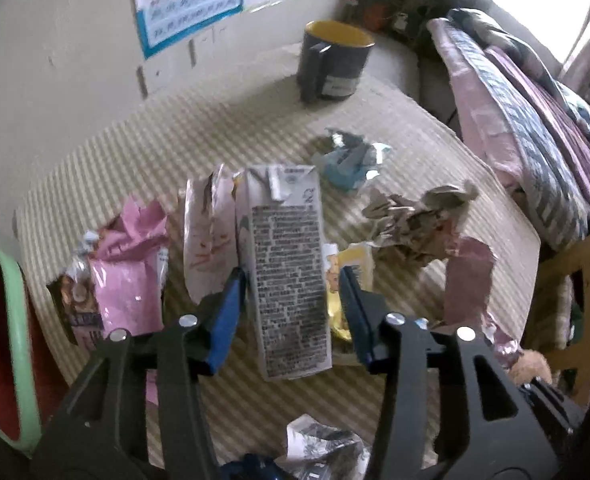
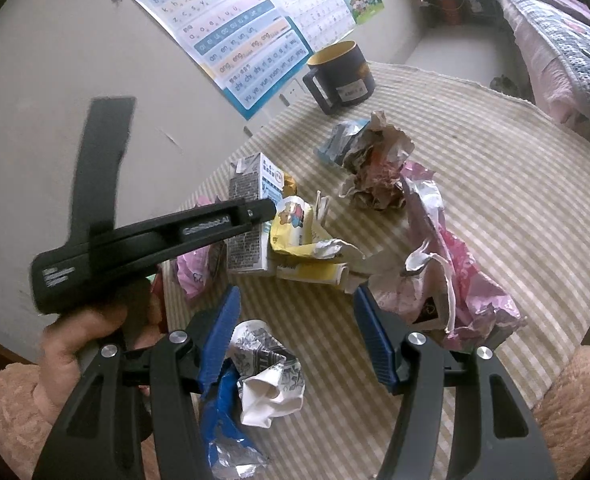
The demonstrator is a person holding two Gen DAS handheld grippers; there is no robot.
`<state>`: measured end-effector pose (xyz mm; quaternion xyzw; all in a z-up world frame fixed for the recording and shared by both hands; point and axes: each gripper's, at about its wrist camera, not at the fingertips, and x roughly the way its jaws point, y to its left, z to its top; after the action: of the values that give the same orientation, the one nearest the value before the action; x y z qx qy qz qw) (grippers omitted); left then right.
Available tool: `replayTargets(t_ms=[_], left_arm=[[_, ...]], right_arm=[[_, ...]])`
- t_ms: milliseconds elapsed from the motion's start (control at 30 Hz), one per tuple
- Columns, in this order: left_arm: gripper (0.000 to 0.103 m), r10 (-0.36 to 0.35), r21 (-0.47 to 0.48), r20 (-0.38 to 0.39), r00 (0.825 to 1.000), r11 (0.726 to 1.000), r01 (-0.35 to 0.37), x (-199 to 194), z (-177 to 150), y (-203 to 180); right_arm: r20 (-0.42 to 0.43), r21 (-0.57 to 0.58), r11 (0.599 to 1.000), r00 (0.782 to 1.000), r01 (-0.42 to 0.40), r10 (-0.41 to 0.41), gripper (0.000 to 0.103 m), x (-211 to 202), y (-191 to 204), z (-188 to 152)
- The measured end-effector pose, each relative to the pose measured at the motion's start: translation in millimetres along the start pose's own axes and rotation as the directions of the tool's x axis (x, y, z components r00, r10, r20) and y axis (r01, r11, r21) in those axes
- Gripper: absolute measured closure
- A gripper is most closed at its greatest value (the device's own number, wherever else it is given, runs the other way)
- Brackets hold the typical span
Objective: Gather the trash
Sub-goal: 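Move the left gripper to the white milk carton and grasp it, then grasp the crumpled brown paper wrapper with the right gripper while the left gripper holds the carton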
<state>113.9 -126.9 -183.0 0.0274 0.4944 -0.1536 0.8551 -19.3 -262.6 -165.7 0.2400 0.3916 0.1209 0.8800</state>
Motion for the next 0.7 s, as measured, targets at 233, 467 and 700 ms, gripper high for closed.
replayTargets(t_ms=[233,467,700], left_arm=[[0.064,-0.021,-0.029,0.093,0.995,0.999,0.023,-26.0,-5.7,13.1],[0.064,-0.032,-0.006,0.124,0.992,0.999,0.033,-68.4,-37.8,25.8],[0.064,-0.017,-0.036,0.128,0.992,0.999,0.022,-93.1,-66.4,42.7]], right_arm=[[-0.004,0.006,1.000,1.000,0.004,-0.004,0.045,1.8,-3.0,-0.3],[0.021,0.000,1.000,1.000,0.002,-0.002,0.045,-4.4,-2.3,9.3],[0.118,-0.085,0.986,0.984,0.141,-0.130,0.045,-5.5,-3.2,64.7]])
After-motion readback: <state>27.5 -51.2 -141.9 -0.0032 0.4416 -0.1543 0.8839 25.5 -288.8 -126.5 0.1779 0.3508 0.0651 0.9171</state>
